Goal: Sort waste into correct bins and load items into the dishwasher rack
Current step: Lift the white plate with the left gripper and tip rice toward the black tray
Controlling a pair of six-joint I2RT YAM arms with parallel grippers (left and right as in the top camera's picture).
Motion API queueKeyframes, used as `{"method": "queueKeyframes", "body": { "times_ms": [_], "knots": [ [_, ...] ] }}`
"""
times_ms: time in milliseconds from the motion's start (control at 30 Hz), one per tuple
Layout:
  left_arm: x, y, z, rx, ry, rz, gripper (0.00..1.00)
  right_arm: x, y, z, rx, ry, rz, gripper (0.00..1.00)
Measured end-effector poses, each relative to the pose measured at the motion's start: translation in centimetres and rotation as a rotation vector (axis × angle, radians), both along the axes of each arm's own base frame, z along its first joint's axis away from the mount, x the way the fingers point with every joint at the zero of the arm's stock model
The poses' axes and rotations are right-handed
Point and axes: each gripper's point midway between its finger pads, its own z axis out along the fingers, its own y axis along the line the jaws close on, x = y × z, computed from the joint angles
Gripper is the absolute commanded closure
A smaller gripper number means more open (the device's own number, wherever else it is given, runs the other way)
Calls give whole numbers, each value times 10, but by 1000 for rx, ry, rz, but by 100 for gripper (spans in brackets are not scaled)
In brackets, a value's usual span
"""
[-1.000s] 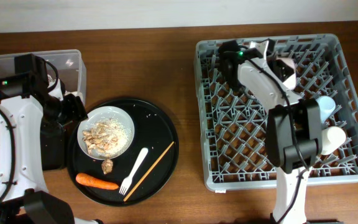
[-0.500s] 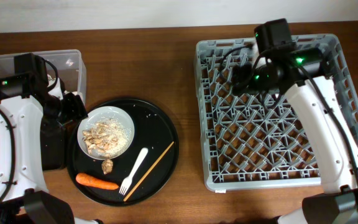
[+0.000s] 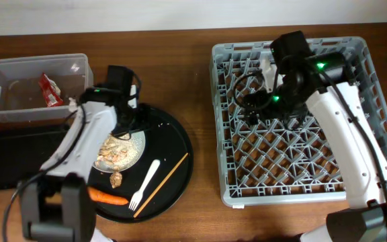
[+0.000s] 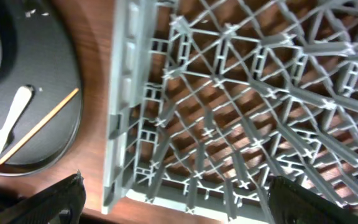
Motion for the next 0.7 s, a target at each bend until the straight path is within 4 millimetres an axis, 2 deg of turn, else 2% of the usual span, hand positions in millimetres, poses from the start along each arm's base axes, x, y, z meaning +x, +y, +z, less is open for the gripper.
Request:
{"method": "queueKeyframes", "body": {
  "times_ms": [100,233,367,433,467,533,567,600,700],
  "knots": [
    [2,-7,-36,16,73,20,32,1,-7,0,-12,1,-18,3],
    [7,-6,-55,25,92,60,32,1,-8,0,-15,0,-19,3],
    [10,-6,-74,29,119,75,41,1,-8,-1,-15,1,-19,3],
    [16,-5,-78,39,102,79,51,1,-8,-1,-16,2,-19,3],
    [17,-5,-78,43,98,80,63,1,-8,-1,-16,3,-19,3],
    [17,-3,-79,51,98,83,78,1,-8,-1,-16,4,-19,3],
    [15,0,-80,63,107,88,92,1,-8,-1,-16,3,-19,3],
    [14,1,-81,71,115,93,98,1,-8,-1,-16,3,-19,3],
    [12,4,-78,93,125,103,99,1,-8,-1,-16,4,-18,3]
  ]
}}
